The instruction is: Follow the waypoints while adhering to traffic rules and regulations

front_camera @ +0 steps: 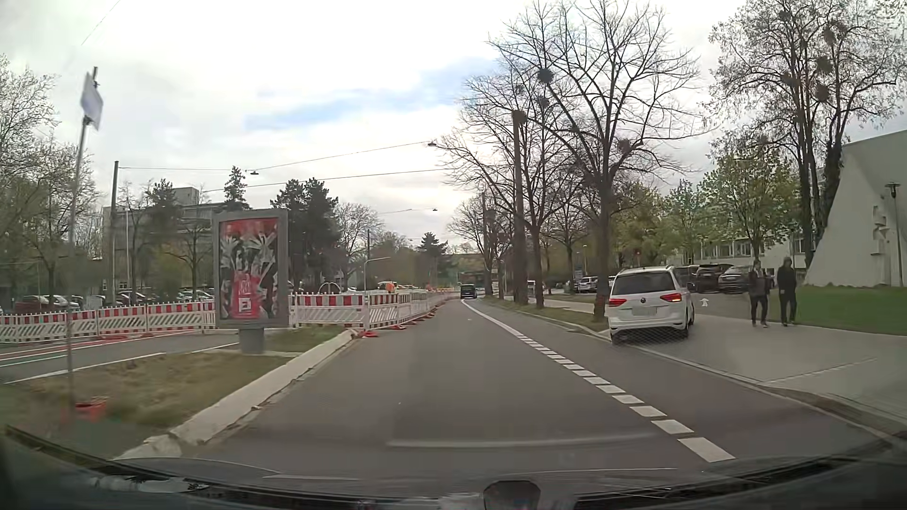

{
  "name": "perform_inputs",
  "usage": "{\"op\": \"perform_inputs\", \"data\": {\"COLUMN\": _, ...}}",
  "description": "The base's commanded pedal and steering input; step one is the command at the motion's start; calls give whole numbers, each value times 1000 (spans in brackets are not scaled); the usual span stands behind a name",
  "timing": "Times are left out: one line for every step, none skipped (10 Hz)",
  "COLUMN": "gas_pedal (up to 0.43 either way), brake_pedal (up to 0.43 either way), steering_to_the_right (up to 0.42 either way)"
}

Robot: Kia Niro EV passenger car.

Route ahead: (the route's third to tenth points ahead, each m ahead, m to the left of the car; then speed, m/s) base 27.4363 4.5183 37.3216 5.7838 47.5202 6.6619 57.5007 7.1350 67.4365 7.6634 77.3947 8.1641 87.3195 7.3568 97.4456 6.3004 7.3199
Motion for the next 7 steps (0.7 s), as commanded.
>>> {"op": "perform_inputs", "data": {"gas_pedal": 59, "brake_pedal": 0, "steering_to_the_right": 9}}
{"op": "perform_inputs", "data": {"gas_pedal": 59, "brake_pedal": 0, "steering_to_the_right": 10}}
{"op": "perform_inputs", "data": {"gas_pedal": 59, "brake_pedal": 0, "steering_to_the_right": 10}}
{"op": "perform_inputs", "data": {"gas_pedal": 59, "brake_pedal": 0, "steering_to_the_right": 11}}
{"op": "perform_inputs", "data": {"gas_pedal": 59, "brake_pedal": 0, "steering_to_the_right": 11}}
{"op": "perform_inputs", "data": {"gas_pedal": 59, "brake_pedal": 0, "steering_to_the_right": 11}}
{"op": "perform_inputs", "data": {"gas_pedal": 59, "brake_pedal": 0, "steering_to_the_right": 11}}
